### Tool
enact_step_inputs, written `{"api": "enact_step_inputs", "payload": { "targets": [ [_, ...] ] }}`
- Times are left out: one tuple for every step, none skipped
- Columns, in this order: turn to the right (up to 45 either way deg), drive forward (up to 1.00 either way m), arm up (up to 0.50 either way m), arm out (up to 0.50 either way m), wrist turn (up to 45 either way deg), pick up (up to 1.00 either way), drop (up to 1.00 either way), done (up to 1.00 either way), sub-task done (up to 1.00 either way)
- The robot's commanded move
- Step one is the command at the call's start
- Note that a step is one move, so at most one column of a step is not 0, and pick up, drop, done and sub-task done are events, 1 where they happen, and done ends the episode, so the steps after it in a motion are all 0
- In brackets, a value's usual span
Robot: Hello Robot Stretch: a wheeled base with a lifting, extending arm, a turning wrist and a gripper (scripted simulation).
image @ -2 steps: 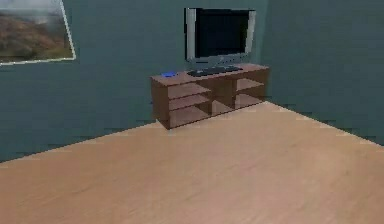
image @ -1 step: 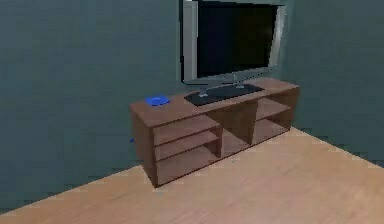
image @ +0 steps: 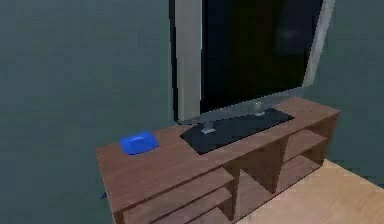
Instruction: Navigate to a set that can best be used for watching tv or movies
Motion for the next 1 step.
{"api": "enact_step_inputs", "payload": {
  "targets": [
    [15.0,0.00,0.00,0.00,0.0,0.00,0.00,0.00,0.00]
  ]
}}
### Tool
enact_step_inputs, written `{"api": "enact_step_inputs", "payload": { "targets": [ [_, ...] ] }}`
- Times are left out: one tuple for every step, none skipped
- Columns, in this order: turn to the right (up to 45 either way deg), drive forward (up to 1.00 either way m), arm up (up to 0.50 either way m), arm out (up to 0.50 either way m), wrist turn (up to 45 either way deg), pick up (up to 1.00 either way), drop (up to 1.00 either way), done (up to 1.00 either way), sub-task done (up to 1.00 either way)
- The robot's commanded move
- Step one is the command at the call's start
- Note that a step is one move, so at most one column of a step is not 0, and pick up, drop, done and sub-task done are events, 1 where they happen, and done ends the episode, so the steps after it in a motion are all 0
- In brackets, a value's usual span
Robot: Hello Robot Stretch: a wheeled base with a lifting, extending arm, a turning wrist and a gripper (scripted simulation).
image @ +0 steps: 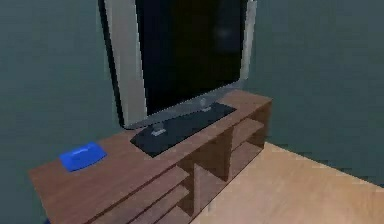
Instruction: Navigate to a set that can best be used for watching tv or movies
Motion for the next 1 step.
{"api": "enact_step_inputs", "payload": {
  "targets": [
    [0.0,0.00,0.00,0.00,0.0,0.00,0.00,1.00,0.00]
  ]
}}
